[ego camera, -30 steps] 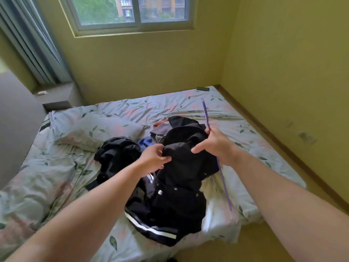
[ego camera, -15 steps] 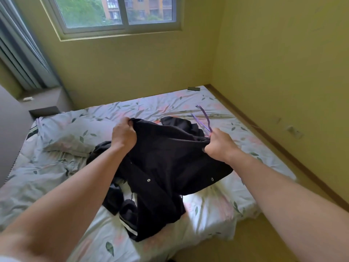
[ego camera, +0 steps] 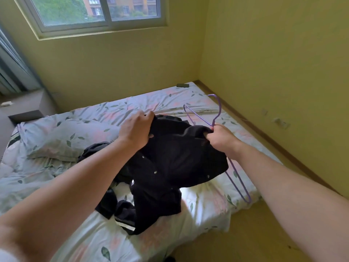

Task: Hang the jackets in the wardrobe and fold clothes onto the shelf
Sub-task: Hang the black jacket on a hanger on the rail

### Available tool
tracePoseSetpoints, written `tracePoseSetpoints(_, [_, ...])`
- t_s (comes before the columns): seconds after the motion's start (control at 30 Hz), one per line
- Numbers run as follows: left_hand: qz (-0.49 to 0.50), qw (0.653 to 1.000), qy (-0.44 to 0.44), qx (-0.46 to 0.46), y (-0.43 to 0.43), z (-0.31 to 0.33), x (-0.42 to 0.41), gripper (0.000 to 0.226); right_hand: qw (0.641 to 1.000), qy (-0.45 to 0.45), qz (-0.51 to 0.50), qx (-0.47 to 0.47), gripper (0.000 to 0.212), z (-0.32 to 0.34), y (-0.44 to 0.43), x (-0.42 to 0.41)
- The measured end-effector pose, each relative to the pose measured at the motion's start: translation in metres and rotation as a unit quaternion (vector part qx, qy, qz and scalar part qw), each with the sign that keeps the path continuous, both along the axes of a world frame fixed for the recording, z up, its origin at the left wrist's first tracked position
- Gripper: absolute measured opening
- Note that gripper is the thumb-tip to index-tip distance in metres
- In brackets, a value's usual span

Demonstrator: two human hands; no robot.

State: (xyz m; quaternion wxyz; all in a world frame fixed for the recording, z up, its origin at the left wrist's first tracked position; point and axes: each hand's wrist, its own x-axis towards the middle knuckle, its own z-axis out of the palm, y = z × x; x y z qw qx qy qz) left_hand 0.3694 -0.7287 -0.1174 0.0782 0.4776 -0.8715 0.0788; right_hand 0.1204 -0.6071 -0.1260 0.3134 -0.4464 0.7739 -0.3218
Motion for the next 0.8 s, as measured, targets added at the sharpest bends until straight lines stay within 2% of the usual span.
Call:
tracePoseSetpoints(0.07, [0.030, 0.999, 0.002, -0.021, -0.006, 0.002, -0.001, 0.062, 0.998, -0.023, 0.048, -0.024, 0.018, 0.012, 0.005, 0.008])
tracePoseSetpoints(0.13, [0.043, 0.997, -0.032, -0.055, -0.011, -0.001, -0.007, 0.062, 0.990, -0.041, 0.132, -0.031, 0.021, 0.026, 0.008, 0.018])
tracePoseSetpoints(0.23, [0.070, 0.991, -0.076, -0.081, -0.014, -0.007, -0.013, 0.070, 0.977, 0.113, 0.180, 0.026, 0.044, 0.032, 0.002, 0.024])
tracePoseSetpoints(0.3, [0.098, 0.988, -0.096, -0.073, -0.014, -0.023, -0.007, 0.078, 0.969, 0.181, 0.162, 0.045, 0.037, 0.035, -0.001, 0.027])
tracePoseSetpoints(0.37, [0.120, 0.986, -0.100, -0.055, -0.012, -0.044, 0.000, 0.083, 0.972, 0.175, 0.154, 0.032, 0.026, 0.039, -0.003, 0.030])
tracePoseSetpoints(0.4, [0.135, 0.987, -0.075, -0.034, -0.010, -0.053, 0.002, 0.086, 0.974, 0.165, 0.153, 0.018, 0.023, 0.041, -0.004, 0.031])
tracePoseSetpoints(0.47, [0.217, 0.975, 0.013, 0.048, -0.007, -0.076, 0.009, 0.084, 0.979, 0.140, 0.151, -0.005, 0.021, 0.048, -0.005, 0.029])
tracePoseSetpoints(0.5, [0.290, 0.950, 0.067, 0.095, -0.009, -0.086, 0.016, 0.078, 0.981, 0.130, 0.145, -0.010, 0.019, 0.051, -0.004, 0.027])
tracePoseSetpoints(0.53, [0.367, 0.911, 0.114, 0.148, -0.013, -0.099, 0.027, 0.073, 0.982, 0.124, 0.141, -0.015, 0.018, 0.056, -0.003, 0.024])
tracePoseSetpoints(0.57, [0.426, 0.871, 0.141, 0.202, -0.017, -0.113, 0.038, 0.075, 0.983, 0.118, 0.140, -0.018, 0.017, 0.059, 0.000, 0.021])
tracePoseSetpoints(0.6, [0.442, 0.847, 0.144, 0.259, -0.015, -0.124, 0.046, 0.080, 0.984, 0.113, 0.139, -0.019, 0.017, 0.062, 0.003, 0.018])
tracePoseSetpoints(0.63, [0.416, 0.840, 0.136, 0.320, -0.010, -0.134, 0.050, 0.082, 0.983, 0.113, 0.140, -0.021, 0.023, 0.064, 0.006, 0.015])
tracePoseSetpoints(0.67, [0.368, 0.839, 0.133, 0.379, -0.003, -0.140, 0.050, 0.075, 0.982, 0.120, 0.143, -0.021, 0.029, 0.065, 0.009, 0.014])
tracePoseSetpoints(0.7, [0.328, 0.823, 0.144, 0.441, 0.007, -0.144, 0.045, 0.064, 0.980, 0.131, 0.146, -0.022, 0.033, 0.064, 0.011, 0.014])
tracePoseSetpoints(0.73, [0.299, 0.792, 0.159, 0.509, 0.018, -0.147, 0.037, 0.056, 0.979, 0.141, 0.146, -0.020, 0.034, 0.061, 0.012, 0.014])
tracePoseSetpoints(0.8, [0.234, 0.731, 0.097, 0.634, 0.039, -0.155, 0.019, 0.068, 0.979, 0.146, 0.142, -0.017, 0.034, 0.054, 0.014, 0.013])
